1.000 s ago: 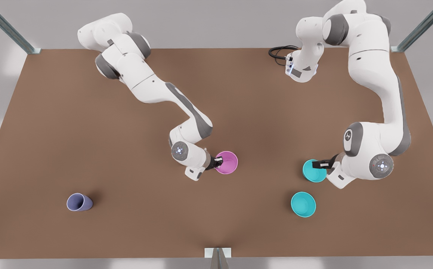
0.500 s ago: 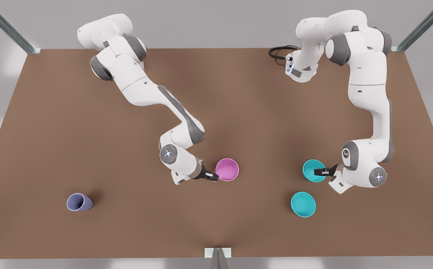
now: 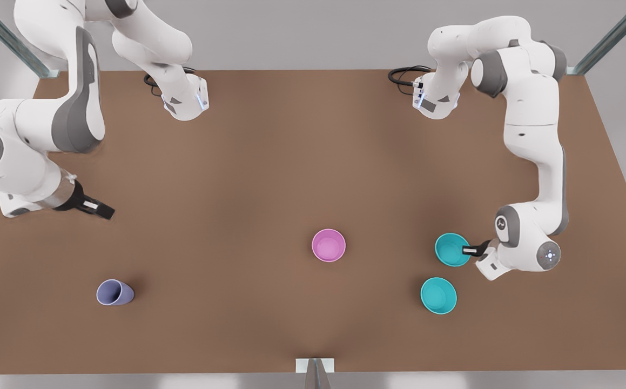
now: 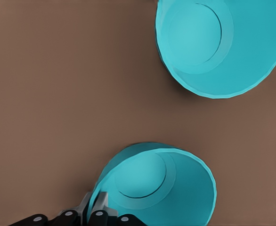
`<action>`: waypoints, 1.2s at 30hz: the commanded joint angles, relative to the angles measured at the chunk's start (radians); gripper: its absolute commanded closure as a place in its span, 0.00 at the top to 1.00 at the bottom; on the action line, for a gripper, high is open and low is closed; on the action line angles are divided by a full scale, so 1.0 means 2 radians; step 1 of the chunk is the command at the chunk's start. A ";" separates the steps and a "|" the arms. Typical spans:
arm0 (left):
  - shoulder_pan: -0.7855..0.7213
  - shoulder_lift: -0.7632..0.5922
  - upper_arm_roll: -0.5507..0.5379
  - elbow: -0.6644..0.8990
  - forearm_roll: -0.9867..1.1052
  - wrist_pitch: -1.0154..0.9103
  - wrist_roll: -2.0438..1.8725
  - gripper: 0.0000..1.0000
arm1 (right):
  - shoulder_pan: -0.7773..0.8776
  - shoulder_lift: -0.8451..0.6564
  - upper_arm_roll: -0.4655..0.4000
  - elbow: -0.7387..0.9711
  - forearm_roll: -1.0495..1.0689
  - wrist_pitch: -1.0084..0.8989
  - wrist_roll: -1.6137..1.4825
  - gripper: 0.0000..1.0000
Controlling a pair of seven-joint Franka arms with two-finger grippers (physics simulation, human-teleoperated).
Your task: Stack the blue bowl on the pink bowl
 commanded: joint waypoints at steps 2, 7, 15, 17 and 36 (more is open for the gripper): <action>-0.024 -0.035 0.000 -0.001 -0.028 -0.002 0.002 0.21 | -0.005 -0.029 -0.006 -0.033 0.012 -0.004 -0.246 1.00; -0.167 -0.063 -0.002 -0.004 -0.022 -0.029 -0.307 0.21 | -0.005 -0.021 -0.006 -0.031 0.011 0.001 -0.246 1.00; -0.268 0.067 -0.010 0.189 -0.025 -0.030 -0.549 0.21 | -0.005 -0.021 -0.006 -0.034 0.012 -0.001 -0.246 1.00; -0.269 0.082 -0.011 0.208 -0.025 -0.030 -0.559 0.21 | -0.005 -0.021 -0.006 -0.035 0.013 -0.001 -0.245 1.00; -0.254 0.082 -0.025 0.194 -0.025 -0.058 -0.556 1.00 | -0.004 -0.017 -0.005 -0.035 0.012 0.000 -0.243 1.00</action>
